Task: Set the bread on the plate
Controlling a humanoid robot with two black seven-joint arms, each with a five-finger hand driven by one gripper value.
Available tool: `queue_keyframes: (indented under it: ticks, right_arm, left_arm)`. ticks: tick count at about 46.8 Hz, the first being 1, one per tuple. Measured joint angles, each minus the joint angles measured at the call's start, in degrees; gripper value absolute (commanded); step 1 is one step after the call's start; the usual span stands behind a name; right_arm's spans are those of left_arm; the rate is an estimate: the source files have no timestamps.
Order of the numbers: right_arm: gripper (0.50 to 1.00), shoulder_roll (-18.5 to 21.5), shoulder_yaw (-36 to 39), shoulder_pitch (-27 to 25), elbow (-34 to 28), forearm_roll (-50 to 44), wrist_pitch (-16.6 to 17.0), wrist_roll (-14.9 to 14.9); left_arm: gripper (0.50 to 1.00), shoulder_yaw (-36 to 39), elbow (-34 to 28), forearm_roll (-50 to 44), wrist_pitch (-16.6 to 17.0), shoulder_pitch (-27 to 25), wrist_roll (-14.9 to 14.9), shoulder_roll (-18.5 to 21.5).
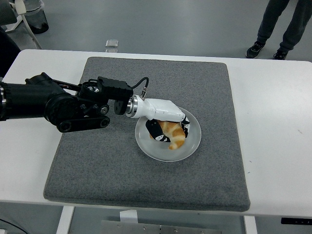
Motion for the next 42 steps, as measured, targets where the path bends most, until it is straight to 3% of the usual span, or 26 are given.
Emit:
queue_keyframes:
  ticks: [10, 12, 15, 21, 30, 34, 42]
  right_arm:
    - [0.932, 0.0, 0.0, 0.0, 0.0, 0.0, 0.0, 0.0]
    - [0.930, 0.0, 0.0, 0.0, 0.0, 0.0, 0.0, 0.0]
    - [0.930, 0.0, 0.0, 0.0, 0.0, 0.0, 0.0, 0.0]
    - [0.930, 0.0, 0.0, 0.0, 0.0, 0.0, 0.0, 0.0]
    - [0.930, 0.0, 0.0, 0.0, 0.0, 0.0, 0.0, 0.0]
    - [0.930, 0.0, 0.0, 0.0, 0.0, 0.0, 0.0, 0.0]
    - [0.930, 0.0, 0.0, 0.0, 0.0, 0.0, 0.0, 0.0]
  left_arm:
    - [0.500, 0.0, 0.3, 0.0, 0.4, 0.1, 0.0, 0.1]
    - [0.540, 0.0, 0.4, 0.0, 0.7, 0.1, 0.0, 0.1]
    - [0.651, 0.0, 0.5, -0.1, 0.8, 0.1, 0.0, 0.1]
    - [0.724, 0.0, 0.5, -0.1, 0.9, 0.1, 0.0, 0.1]
    - [0.765, 0.0, 0.5, -0.2, 0.9, 0.3, 0.0, 0.1]
    - [0.846, -0.1, 0.5, -0.2, 0.9, 0.6, 0.0, 0.1]
    - [0.934, -0.3, 0.5, -0.6, 0.9, 0.8, 0.0, 0.1]
